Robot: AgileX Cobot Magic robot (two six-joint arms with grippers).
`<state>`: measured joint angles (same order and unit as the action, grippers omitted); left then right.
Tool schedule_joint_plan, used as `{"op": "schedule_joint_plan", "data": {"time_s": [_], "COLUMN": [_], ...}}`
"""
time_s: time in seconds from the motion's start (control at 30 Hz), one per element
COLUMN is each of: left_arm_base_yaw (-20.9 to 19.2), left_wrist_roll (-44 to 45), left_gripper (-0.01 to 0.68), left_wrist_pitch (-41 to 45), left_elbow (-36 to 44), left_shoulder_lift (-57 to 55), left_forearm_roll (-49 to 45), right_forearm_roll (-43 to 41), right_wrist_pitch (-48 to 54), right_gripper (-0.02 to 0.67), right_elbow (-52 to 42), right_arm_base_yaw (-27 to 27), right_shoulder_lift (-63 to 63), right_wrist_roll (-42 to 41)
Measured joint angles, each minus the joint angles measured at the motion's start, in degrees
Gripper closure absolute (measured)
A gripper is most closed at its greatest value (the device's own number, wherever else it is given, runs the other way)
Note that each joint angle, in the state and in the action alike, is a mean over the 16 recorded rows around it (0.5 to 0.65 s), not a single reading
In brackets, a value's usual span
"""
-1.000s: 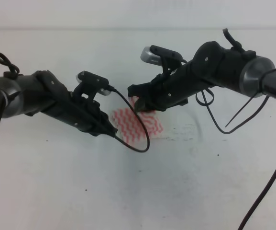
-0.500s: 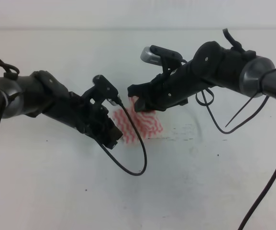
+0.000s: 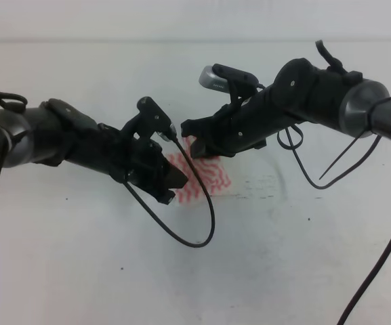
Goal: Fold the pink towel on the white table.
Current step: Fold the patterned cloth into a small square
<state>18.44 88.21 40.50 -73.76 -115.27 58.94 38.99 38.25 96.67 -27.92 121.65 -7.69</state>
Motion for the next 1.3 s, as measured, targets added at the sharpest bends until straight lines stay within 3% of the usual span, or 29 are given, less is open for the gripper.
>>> {"op": "schedule_joint_plan", "data": {"time_s": [1.3], "left_arm_base_yaw": [-2.4], "left_wrist_roll": [4.3], "left_gripper": [0.673], "left_wrist_pitch": [1.6], "left_elbow": [0.0], "left_shoulder_lift": [-2.7], "left_forearm_roll": [3.9], "right_forearm_roll": [0.1], "right_wrist_pitch": [0.2], "right_gripper": [0.664], "right_elbow": [0.0], "right_arm_base_yaw": [0.0], "right_shoulder_lift": [0.0], "right_wrist_roll": [0.0]}}
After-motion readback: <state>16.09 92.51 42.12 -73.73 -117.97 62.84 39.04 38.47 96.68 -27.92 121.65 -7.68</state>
